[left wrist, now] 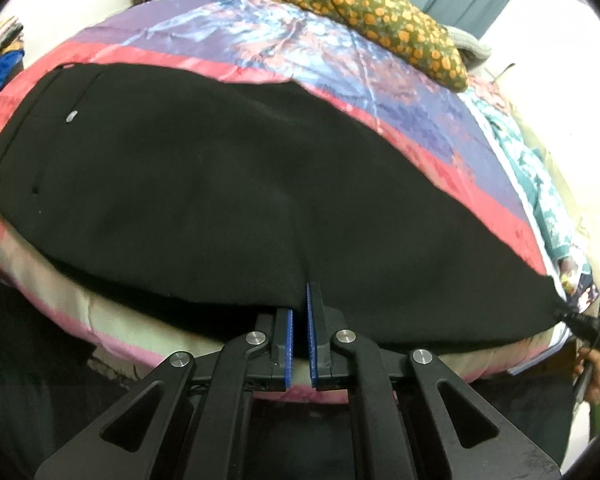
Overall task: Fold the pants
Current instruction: 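Open the right gripper to release the hem while the left gripper holds the trousers, then open the left gripper and lift both grippers off the trousers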
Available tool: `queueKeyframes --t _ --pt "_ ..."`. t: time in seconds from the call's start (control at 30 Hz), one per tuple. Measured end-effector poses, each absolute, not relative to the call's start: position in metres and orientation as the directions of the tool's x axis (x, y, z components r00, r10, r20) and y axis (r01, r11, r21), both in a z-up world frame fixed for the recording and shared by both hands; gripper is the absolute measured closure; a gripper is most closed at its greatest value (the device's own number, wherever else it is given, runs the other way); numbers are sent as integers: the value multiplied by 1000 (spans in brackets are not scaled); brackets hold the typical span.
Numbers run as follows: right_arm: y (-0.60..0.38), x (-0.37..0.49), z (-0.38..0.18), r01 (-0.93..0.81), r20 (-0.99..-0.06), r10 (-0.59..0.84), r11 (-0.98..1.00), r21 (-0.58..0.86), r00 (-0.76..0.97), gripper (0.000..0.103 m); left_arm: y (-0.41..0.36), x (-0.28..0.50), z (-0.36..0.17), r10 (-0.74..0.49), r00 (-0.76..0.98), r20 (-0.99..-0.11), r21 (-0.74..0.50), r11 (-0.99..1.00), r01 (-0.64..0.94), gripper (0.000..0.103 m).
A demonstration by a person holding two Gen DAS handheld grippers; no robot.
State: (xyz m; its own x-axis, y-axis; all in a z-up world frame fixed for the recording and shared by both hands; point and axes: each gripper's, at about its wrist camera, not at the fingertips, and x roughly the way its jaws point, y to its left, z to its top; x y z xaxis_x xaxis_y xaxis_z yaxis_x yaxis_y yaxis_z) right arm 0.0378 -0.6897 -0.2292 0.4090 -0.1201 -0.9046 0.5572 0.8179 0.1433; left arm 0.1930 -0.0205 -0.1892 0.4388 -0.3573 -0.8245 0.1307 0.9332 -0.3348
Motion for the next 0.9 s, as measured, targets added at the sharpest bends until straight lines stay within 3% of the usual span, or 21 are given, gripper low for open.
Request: queueKeyframes --t 0.17,0.23,0.33,0.4,0.67,0.73,0.8,0.87,0.9 --pt "-694 45 -244 555 -932 -122 827 96 342 97 -19 188 -193 -338 417 -844 -315 941 125 99" --pt "-691 47 -241 544 -926 -149 836 69 347 90 -20 187 -194 -332 413 -848 -306 943 128 99" --pt "-694 42 -237 564 -922 -182 824 47 343 60 -23 188 -194 -315 405 -858 -282 949 139 99" --pt "-698 36 -235 594 -917 -202 803 45 343 20 -24 189 -196 -309 393 -866 -279 951 134 99" --pt "-657 21 -174 612 -813 -376 790 -31 444 15 -21 181 -197 -283 378 -881 -252 959 132 99" --pt "-626 30 -162 561 -784 -338 827 17 521 10 -23 180 -195 -271 379 -885 -238 962 134 93" --pt "-592 43 -160 486 -767 -267 871 67 584 7 -17 174 -191 -249 372 -894 -227 969 101 75" --pt "-558 60 -169 404 -765 -179 907 115 619 7 -4 162 -183 -276 382 -882 -270 960 69 64" --pt "-540 70 -179 362 -766 -131 922 139 629 7 4 156 -177 -285 402 -870 -286 956 58 64"
